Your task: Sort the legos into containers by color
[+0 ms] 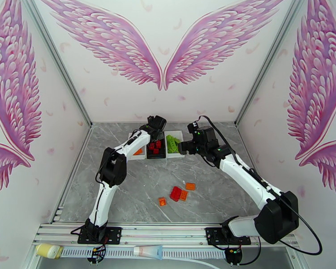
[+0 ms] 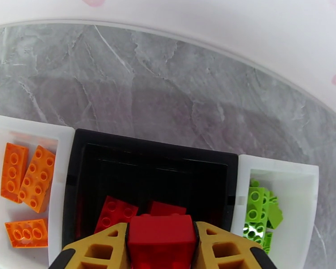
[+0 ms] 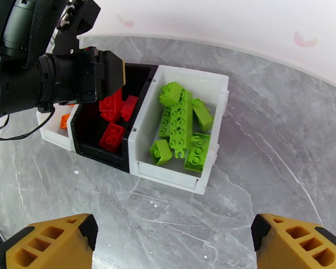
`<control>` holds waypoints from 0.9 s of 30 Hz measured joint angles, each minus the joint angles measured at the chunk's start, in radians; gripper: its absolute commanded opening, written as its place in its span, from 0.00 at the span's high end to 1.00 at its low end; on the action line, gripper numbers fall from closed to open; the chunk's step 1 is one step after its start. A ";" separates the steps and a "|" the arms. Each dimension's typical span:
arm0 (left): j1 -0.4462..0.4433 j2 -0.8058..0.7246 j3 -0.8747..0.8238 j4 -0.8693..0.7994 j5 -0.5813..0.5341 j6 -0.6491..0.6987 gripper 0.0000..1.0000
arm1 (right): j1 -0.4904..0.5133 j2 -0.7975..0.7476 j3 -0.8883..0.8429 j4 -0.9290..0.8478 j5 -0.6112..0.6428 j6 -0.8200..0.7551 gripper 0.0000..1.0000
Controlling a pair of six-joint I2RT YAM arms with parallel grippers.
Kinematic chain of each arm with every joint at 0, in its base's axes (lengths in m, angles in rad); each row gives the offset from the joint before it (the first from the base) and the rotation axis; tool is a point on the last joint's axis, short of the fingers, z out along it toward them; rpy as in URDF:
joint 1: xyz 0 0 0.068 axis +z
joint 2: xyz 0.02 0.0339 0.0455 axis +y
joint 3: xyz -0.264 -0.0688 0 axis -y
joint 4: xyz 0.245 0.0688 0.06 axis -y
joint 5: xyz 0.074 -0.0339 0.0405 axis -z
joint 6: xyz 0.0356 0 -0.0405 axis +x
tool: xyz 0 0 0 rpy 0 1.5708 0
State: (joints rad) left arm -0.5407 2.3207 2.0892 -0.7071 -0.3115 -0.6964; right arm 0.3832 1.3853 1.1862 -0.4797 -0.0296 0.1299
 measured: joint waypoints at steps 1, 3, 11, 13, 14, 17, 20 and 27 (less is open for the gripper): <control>0.002 0.000 0.003 -0.004 0.003 0.007 0.50 | -0.002 -0.004 0.000 -0.003 0.005 0.000 0.04; 0.002 0.000 0.015 -0.005 0.009 0.022 0.40 | -0.008 -0.013 -0.001 -0.006 0.011 0.000 0.04; -0.017 -0.138 -0.140 0.054 -0.002 0.104 0.11 | -0.015 -0.045 -0.038 -0.064 0.029 0.014 0.04; -0.034 -0.215 -0.228 0.088 -0.014 0.129 0.08 | -0.015 -0.058 -0.063 -0.096 0.032 0.019 0.04; -0.046 -0.262 -0.281 0.112 -0.022 0.144 0.07 | -0.015 -0.066 -0.077 -0.113 0.035 0.024 0.05; -0.098 -0.411 -0.451 0.207 -0.035 0.210 0.01 | -0.015 -0.085 -0.114 -0.162 0.045 0.038 0.05; -0.163 -0.552 -0.638 0.336 -0.041 0.295 0.01 | -0.015 -0.091 -0.133 -0.210 0.045 0.062 0.05; -0.267 -0.724 -1.001 0.557 0.039 0.451 0.01 | -0.012 -0.060 -0.152 -0.290 0.031 0.127 0.05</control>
State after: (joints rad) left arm -0.8078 1.5963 1.0882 -0.1505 -0.2726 -0.2451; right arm 0.3710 1.3258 1.0344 -0.7700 0.0017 0.2565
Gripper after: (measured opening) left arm 0.991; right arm 0.951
